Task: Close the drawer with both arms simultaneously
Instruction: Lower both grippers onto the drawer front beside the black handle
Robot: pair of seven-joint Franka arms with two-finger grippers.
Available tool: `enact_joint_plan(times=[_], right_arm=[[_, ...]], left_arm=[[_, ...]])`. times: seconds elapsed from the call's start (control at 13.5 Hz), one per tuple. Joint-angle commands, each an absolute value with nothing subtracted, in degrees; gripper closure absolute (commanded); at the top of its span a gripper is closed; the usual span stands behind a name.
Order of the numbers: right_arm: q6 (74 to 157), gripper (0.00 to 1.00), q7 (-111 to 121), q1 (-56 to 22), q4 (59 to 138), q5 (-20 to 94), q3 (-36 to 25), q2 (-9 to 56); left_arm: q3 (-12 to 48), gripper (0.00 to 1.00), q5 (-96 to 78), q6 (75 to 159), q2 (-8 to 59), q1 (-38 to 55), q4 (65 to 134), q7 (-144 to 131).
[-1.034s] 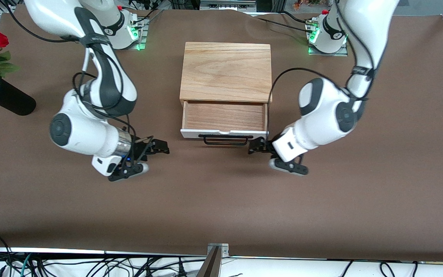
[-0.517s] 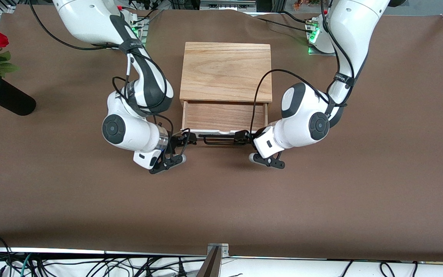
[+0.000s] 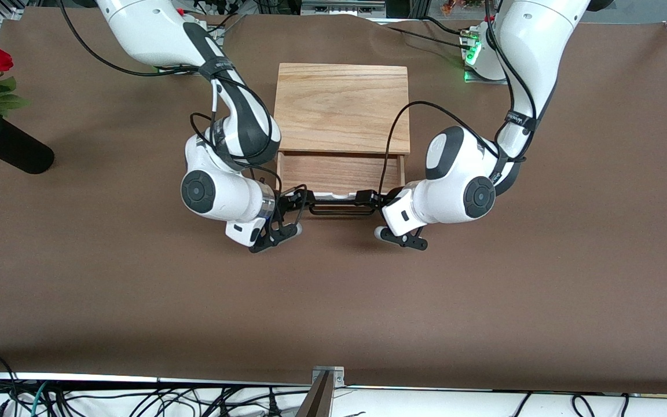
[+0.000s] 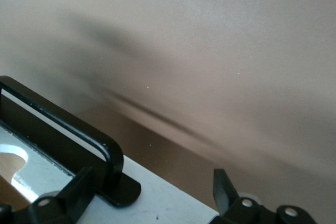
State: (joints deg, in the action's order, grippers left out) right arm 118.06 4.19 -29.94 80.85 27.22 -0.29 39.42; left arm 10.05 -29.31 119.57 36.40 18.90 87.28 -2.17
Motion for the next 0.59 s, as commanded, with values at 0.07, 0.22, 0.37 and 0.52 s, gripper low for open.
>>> enact_joint_plan(times=[0.07,0.22,0.37,0.52], right_arm=[[113.9,0.00,4.3,-30.8,80.7,28.4,-0.6,39.4],[112.1,0.00,4.3,-30.9,80.6,28.5,-0.6,39.3],[109.9,0.00,4.3,-31.1,80.5,28.5,-0.6,39.1],[108.3,0.00,4.3,-31.6,80.6,28.5,-0.6,39.0]], left_arm=[[10.5,0.00,-30.8,116.9,37.0,18.4,86.4,-1.2],[10.5,0.00,-30.8,116.9,37.2,18.4,86.4,-1.1],[10.5,0.00,-30.8,116.8,37.2,18.4,86.3,-1.3],[10.5,0.00,-30.9,115.0,37.2,18.4,86.3,-1.3]])
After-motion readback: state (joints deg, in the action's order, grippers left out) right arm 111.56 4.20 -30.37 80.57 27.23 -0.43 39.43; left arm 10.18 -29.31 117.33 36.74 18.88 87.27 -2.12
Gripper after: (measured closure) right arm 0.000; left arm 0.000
